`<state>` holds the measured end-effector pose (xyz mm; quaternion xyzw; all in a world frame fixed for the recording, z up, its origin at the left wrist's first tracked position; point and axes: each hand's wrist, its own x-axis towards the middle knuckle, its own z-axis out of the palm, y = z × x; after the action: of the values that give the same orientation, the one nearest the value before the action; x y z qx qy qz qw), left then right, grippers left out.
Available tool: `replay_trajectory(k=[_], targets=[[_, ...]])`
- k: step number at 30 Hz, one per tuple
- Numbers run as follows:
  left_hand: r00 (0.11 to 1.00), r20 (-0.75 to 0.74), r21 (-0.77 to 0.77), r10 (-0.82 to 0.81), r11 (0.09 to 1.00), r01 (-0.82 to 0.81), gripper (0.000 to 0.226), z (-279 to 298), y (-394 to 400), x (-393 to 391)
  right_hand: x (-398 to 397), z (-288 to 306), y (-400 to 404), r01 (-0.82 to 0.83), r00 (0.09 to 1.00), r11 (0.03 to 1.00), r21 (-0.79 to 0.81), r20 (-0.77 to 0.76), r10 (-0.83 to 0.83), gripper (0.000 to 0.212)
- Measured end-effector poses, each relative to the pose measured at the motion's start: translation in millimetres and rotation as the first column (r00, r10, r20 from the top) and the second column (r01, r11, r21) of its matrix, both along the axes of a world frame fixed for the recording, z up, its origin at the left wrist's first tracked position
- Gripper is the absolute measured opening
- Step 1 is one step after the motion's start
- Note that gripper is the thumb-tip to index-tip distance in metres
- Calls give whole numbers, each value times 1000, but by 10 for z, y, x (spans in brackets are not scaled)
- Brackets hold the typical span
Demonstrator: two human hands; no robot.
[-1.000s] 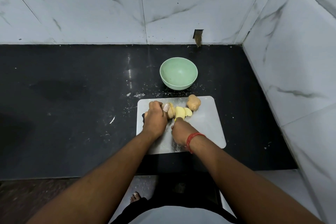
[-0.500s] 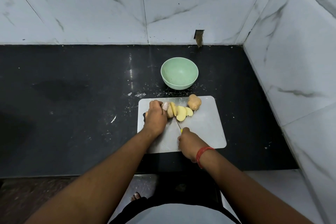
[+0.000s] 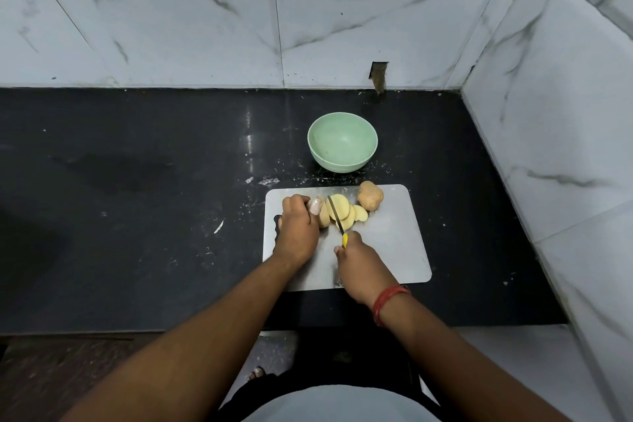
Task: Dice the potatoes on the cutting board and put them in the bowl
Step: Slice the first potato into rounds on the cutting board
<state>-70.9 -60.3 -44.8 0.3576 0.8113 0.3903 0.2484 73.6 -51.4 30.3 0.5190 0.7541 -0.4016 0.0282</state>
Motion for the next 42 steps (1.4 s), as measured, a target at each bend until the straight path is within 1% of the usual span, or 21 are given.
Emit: replay_trajectory(k=[4, 16, 19, 22, 26, 31, 33, 35, 39, 42], targets=[[1000, -11, -2, 15, 1000, -15, 27, 4, -12, 16, -103, 5, 3, -19, 1000, 1000, 5, -10, 19, 25], [1000, -13, 3, 19, 1000, -19, 29, 11, 20, -9, -190, -13, 38, -90, 995, 995, 37, 46, 89, 17], [999, 9, 11, 34, 999, -34, 25, -16, 23, -18, -200, -10, 54, -101, 993, 995, 26, 63, 99, 17], [998, 44, 36, 54, 998, -56, 28, -34, 23, -23, -227, -4, 67, -105, 991, 994, 5, 84, 104, 16], [998, 30, 16, 55, 998, -55, 24, -17, 27, -15, -299, 5, 104, -120, 984, 992, -37, 126, 123, 24], [999, 23, -5, 45, 999, -45, 22, -7, 27, -8, -437, 25, 202, -157, 967, 987, -27, 197, 159, 36], [998, 31, 4, 55, 998, -55, 21, -9, 28, -7, -497, 59, 229, -170, 953, 984, -55, 244, 179, 40], [996, 46, 16, 70, 997, -71, 21, -4, 41, -13, -519, 52, 246, -201, 942, 979, -44, 265, 205, 41], [995, 56, 22, 82, 996, -83, 22, -24, 52, -17, -430, -17, 219, -213, 960, 977, 7, 185, 208, 33], [997, 40, 26, 71, 997, -72, 25, -46, 43, -23, -375, -85, 193, -204, 971, 979, 13, 133, 201, 32]])
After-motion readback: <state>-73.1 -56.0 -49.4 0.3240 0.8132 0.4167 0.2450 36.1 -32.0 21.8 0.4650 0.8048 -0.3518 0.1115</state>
